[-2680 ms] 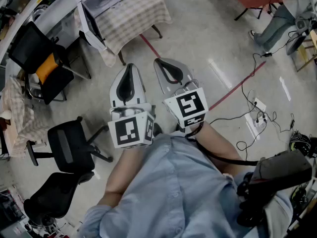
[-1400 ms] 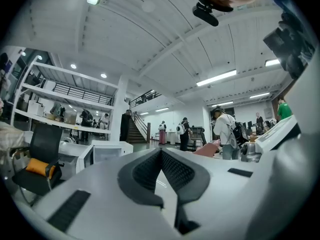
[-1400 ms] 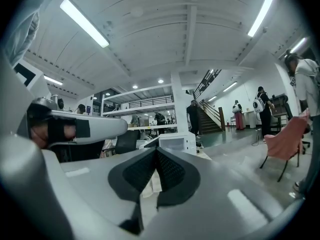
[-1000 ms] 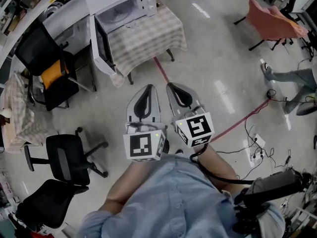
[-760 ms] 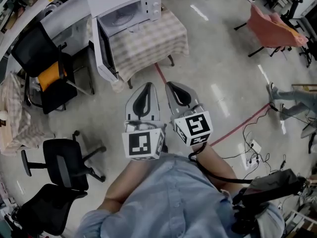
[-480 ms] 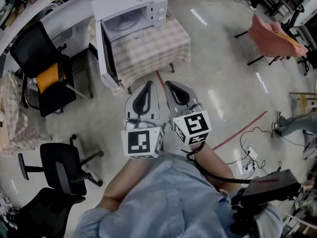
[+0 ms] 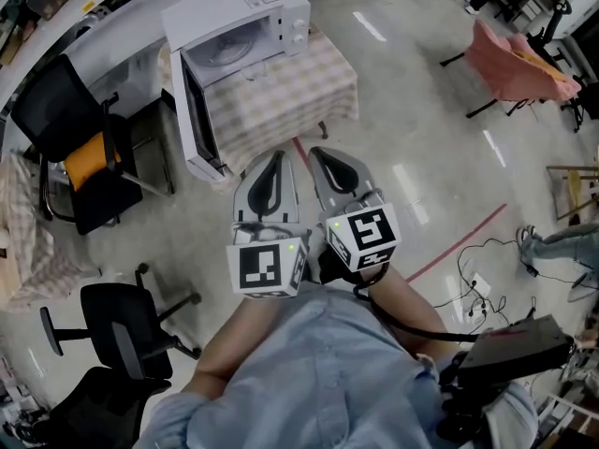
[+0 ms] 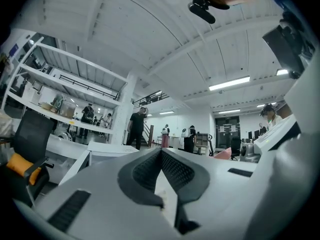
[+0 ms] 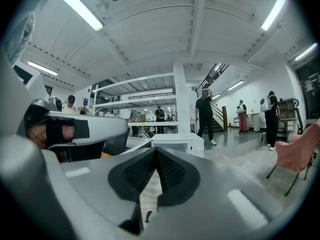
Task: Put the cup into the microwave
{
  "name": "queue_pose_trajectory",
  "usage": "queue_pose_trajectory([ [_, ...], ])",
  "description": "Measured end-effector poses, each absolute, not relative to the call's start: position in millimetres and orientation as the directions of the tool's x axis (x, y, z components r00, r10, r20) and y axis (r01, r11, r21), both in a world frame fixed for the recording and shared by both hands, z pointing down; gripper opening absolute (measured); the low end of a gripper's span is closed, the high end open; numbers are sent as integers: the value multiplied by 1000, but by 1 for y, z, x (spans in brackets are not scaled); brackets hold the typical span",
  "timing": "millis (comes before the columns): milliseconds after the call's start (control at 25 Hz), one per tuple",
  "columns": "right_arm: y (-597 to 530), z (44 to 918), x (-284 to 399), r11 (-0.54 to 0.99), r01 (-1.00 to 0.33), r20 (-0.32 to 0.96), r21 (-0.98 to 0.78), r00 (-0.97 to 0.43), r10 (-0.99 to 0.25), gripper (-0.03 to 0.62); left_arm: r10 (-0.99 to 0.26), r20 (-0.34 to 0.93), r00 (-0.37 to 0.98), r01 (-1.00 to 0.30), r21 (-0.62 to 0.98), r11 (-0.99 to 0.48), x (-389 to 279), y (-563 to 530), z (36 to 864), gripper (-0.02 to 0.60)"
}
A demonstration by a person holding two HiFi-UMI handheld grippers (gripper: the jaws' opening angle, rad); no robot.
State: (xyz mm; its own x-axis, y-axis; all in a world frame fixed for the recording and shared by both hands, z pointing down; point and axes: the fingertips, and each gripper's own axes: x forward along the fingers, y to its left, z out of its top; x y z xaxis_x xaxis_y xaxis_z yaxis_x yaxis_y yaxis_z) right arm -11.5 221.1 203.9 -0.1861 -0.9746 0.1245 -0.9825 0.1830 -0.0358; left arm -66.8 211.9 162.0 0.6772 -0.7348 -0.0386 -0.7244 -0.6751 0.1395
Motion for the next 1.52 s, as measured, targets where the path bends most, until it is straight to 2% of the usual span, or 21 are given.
queue_pose_trajectory([
  [400,193,219,19,194,-979,136,-68,-201,-970,2,-740,22,672,-737,120,-665,-33,182,177,6],
  [760,122,237,71,242,-962,145,-127,-259,-955,2,-773,91,628,-779,86,-622,22,123,196,6],
  [1160,49,227,125,337,-930,115,-143,-354,-928,2,-823,81,563,-827,56,-560,82,59,185,6],
  [1520,17,215,133,411,-902,90,-130,-423,-901,2,-873,46,485,-874,40,-484,85,34,170,6],
])
